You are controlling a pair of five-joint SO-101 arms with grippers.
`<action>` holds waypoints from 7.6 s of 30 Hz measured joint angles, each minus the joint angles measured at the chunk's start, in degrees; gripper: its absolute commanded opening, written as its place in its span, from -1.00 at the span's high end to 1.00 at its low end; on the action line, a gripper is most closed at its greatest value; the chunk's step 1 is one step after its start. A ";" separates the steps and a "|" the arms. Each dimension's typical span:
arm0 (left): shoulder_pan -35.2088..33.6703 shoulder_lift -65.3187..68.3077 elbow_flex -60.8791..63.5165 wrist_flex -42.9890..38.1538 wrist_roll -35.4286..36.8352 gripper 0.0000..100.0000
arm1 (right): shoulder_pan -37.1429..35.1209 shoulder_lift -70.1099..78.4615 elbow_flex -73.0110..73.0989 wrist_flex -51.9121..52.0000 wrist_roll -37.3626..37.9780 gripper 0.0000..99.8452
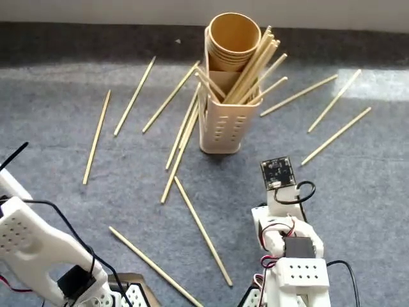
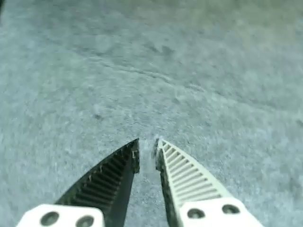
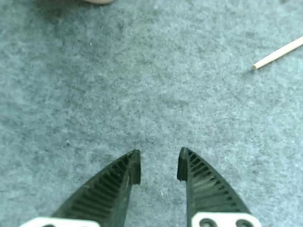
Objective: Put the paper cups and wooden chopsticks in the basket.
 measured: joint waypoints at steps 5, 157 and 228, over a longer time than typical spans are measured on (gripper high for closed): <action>3.69 1.05 -2.46 -1.93 -2.73 0.58 | 0.00 0.00 0.00 0.00 0.00 0.71; 69.19 9.85 -38.07 -19.34 39.03 0.64 | 0.00 0.00 0.00 0.00 0.00 0.71; 31.30 11.43 4.75 -4.75 45.98 0.78 | 22.68 126.95 -131.96 32.44 -22.95 0.76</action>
